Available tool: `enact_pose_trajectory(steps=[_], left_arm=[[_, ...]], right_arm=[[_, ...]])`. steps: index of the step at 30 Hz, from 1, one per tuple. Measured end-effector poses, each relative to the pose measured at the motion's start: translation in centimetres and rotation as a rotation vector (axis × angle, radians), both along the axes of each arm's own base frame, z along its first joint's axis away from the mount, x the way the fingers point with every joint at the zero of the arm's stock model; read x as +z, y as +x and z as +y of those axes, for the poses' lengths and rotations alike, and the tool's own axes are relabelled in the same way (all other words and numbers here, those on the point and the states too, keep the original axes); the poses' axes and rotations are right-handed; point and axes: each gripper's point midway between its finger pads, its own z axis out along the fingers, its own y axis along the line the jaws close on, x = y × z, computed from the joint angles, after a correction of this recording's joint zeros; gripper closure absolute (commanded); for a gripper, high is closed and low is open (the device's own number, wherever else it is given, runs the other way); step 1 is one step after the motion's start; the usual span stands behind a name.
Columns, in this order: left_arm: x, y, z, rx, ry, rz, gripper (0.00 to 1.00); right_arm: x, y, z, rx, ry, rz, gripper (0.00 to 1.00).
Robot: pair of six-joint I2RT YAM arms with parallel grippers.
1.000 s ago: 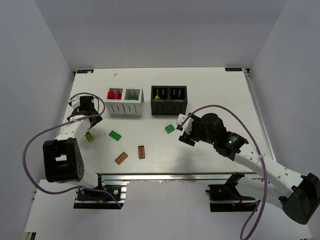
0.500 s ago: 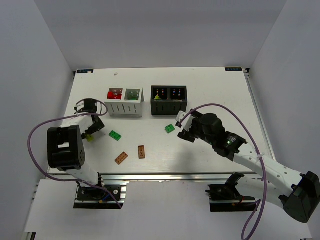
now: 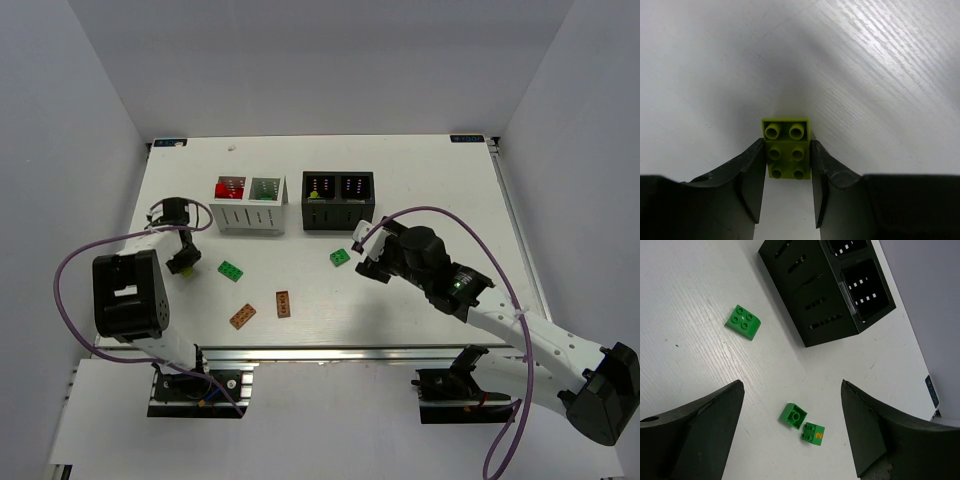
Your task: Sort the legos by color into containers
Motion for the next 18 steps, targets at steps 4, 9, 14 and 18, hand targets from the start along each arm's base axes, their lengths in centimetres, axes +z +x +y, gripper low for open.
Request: enact_pose_trajectory(steps=[4,9,14,18], left_arm=[[0.4,0.5,-1.1,-0.025,-0.06,-0.034,0.82],[3.6,1.3,-3.4,-0.099,-0.16,-0.182,0.95],[9.7,2.9,-6.6,-0.241,-0.27,-0.44,1.0],[13.8,3.5,-11.9,-0.452,-0.375,-0.617,1.0]], right_arm=[[0.1,0.1,0.0,-0.002,0.002,-0.003,0.18],[0.4,0.4,-0.2,-0.025,0.007,-0.02,0.41],[1.6,0.6,-0.8,-0.058,0.062,-0.068,0.86],[3.5,0.6,-1.2,-0.074,0.124,-0.111,0.9]])
